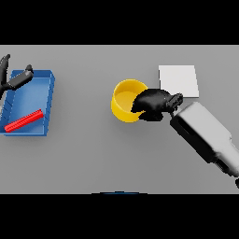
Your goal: Pick up the red beaker and tilt it to pour out 1 green nut into yellow bowl. Pick up the yellow bowl and place it on the metallic measuring scale.
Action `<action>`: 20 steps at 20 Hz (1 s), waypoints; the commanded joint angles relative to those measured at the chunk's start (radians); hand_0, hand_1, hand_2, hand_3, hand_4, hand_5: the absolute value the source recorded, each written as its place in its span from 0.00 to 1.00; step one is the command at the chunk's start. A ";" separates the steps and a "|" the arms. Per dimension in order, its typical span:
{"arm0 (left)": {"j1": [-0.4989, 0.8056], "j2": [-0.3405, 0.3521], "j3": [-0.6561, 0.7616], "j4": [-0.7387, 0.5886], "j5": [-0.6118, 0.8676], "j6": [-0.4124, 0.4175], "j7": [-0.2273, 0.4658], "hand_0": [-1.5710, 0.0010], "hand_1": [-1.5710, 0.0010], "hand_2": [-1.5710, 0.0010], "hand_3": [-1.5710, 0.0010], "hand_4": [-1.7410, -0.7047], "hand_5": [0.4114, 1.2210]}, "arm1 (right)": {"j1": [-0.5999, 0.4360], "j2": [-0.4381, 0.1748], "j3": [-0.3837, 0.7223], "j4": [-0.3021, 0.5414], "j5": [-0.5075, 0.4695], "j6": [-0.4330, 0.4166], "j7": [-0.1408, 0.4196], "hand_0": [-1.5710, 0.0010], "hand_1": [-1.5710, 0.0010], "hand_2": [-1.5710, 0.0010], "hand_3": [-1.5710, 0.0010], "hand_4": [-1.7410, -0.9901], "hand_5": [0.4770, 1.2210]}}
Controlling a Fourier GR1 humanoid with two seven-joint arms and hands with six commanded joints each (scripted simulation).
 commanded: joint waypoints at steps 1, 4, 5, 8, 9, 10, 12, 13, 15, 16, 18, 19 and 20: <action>0.007 0.005 0.003 0.000 0.007 -0.005 -0.003 1.00 1.00 1.00 1.00 0.91 0.38 | -0.010 -0.015 -0.014 -0.017 -0.005 0.012 0.014 0.01 0.01 0.03 0.14 0.02 1.00; -0.006 -0.018 -0.005 0.013 0.000 0.000 0.011 1.00 1.00 1.00 1.00 0.91 0.38 | -0.027 -0.048 -0.042 -0.072 -0.016 0.037 0.069 0.00 0.01 0.02 0.17 0.02 1.00; -0.002 -0.006 0.002 0.001 0.008 -0.005 0.005 1.00 1.00 1.00 1.00 0.91 0.38 | -0.028 -0.050 -0.055 -0.082 -0.025 0.046 0.092 0.00 0.00 0.01 0.18 0.02 1.00; 0.003 0.006 0.006 -0.008 0.009 -0.003 0.002 1.00 1.00 1.00 1.00 0.90 0.38 | -0.014 -0.068 -0.068 -0.110 -0.042 0.065 0.112 0.00 0.00 0.01 0.21 0.03 1.00; 0.000 0.001 -0.005 -0.016 -0.002 0.002 0.009 1.00 1.00 1.00 1.00 0.91 0.38 | -0.029 -0.063 -0.069 -0.104 -0.035 0.056 0.121 0.00 0.00 0.01 0.21 0.03 1.00; -0.003 0.001 -0.007 -0.018 -0.007 0.006 0.013 1.00 1.00 1.00 1.00 0.91 0.39 | -0.048 -0.085 -0.075 -0.104 -0.037 0.053 0.089 0.00 0.00 0.00 0.21 0.03 1.00; 0.008 0.009 0.001 -0.023 -0.002 0.014 0.002 1.00 1.00 1.00 1.00 0.90 0.40 | -0.058 -0.115 -0.083 -0.083 -0.023 0.028 0.071 0.00 0.00 0.00 0.16 0.03 1.00; 0.008 0.019 0.008 -0.026 0.005 0.008 0.006 1.00 1.00 1.00 1.00 0.90 0.41 | -0.068 -0.124 -0.099 -0.071 -0.027 0.020 0.073 0.00 0.00 0.00 0.16 0.03 1.00; 0.011 0.024 -0.002 -0.041 -0.006 0.015 0.023 1.00 1.00 1.00 1.00 0.91 0.40 | -0.083 -0.141 -0.117 -0.029 -0.018 -0.012 0.070 0.00 0.00 0.00 0.19 0.03 1.00; 0.013 0.030 -0.004 -0.049 -0.007 0.014 0.028 1.00 1.00 1.00 1.00 0.91 0.40 | -0.092 -0.155 -0.124 0.002 -0.009 -0.031 0.064 0.00 0.00 0.00 0.20 0.03 1.00; 0.016 0.027 -0.008 -0.058 -0.008 0.022 0.050 1.00 1.00 1.00 1.00 0.90 0.41 | -0.100 -0.161 -0.139 0.065 -0.005 -0.062 0.062 0.00 0.00 0.00 0.22 0.03 1.00; 0.014 0.023 -0.005 -0.055 -0.004 0.024 0.055 1.00 1.00 1.00 1.00 0.90 0.41 | -0.096 -0.165 -0.150 0.089 -0.010 -0.072 0.056 0.00 0.00 0.00 0.22 0.03 1.00; 0.006 0.028 -0.001 -0.069 -0.001 0.025 0.066 1.00 1.00 1.00 1.00 0.89 0.42 | -0.105 -0.161 -0.157 0.133 -0.008 -0.085 0.056 0.00 0.00 0.00 0.23 0.03 1.00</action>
